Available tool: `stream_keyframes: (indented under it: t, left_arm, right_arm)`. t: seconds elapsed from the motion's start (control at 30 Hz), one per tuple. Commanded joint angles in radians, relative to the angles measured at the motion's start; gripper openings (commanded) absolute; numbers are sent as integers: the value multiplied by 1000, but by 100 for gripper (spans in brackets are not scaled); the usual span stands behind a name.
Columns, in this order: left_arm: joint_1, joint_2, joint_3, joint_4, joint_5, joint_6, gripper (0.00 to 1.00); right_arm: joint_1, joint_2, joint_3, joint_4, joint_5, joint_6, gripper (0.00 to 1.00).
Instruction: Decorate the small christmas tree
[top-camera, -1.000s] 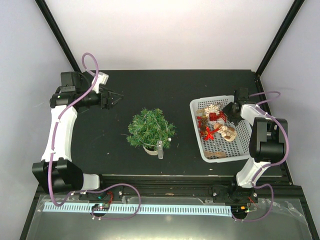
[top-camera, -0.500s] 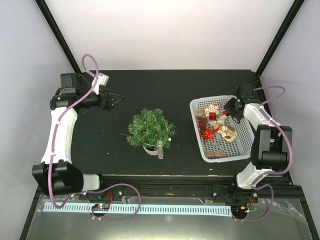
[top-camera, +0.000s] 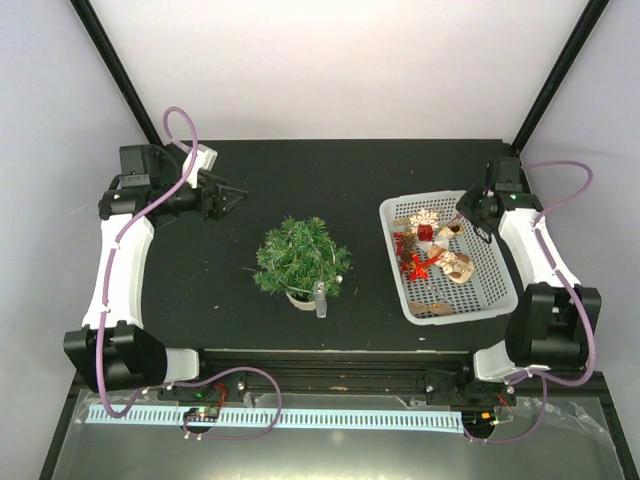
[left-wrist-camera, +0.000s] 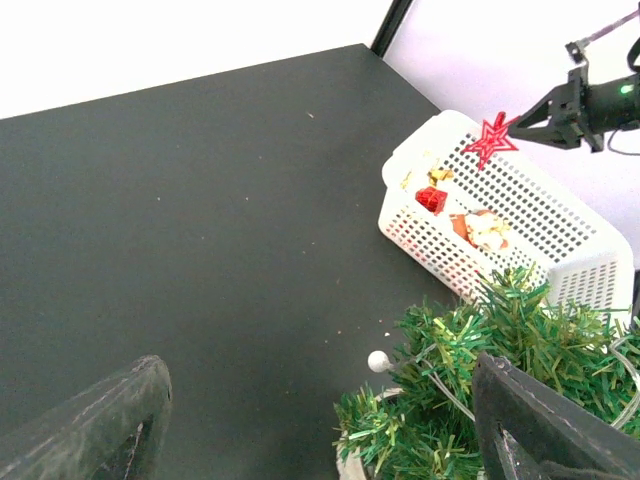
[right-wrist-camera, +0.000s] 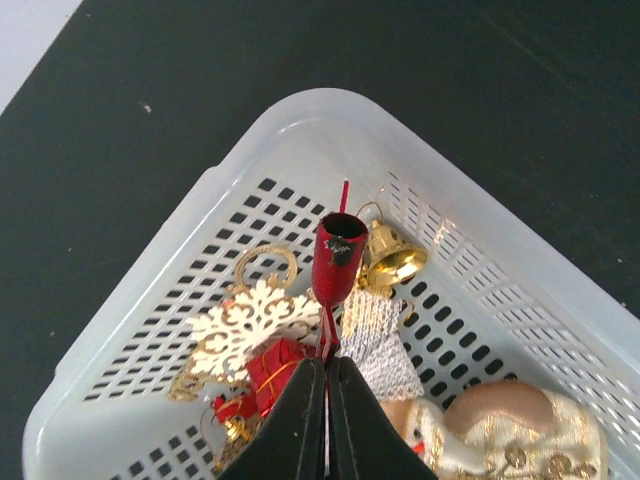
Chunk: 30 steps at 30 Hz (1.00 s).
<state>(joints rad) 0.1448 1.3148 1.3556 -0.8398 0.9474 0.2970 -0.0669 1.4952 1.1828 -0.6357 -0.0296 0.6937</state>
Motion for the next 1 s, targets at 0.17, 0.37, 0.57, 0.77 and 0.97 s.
stream_keyframes:
  t: [0.17, 0.37, 0.57, 0.77, 0.97]
  left_arm:
    - [-33, -85, 53, -46, -4, 224, 83]
    - [-87, -87, 91, -87, -64, 318, 84]
    - [-198, -135, 109, -64, -159, 425, 84]
    - [-318, -185, 99, 78, -287, 458, 85]
    - [-408, -233, 43, 292, -405, 478, 87]
  right_arm:
    - [23, -191, 27, -104, -179, 77, 5]
    - [34, -297, 73, -145, -363, 130, 3]
    - [45, -352, 151, -181, -531, 178, 1]
    - [114, -358, 242, -198, -665, 206, 1]
    - [259, -290, 420, -248, -757, 209, 1]
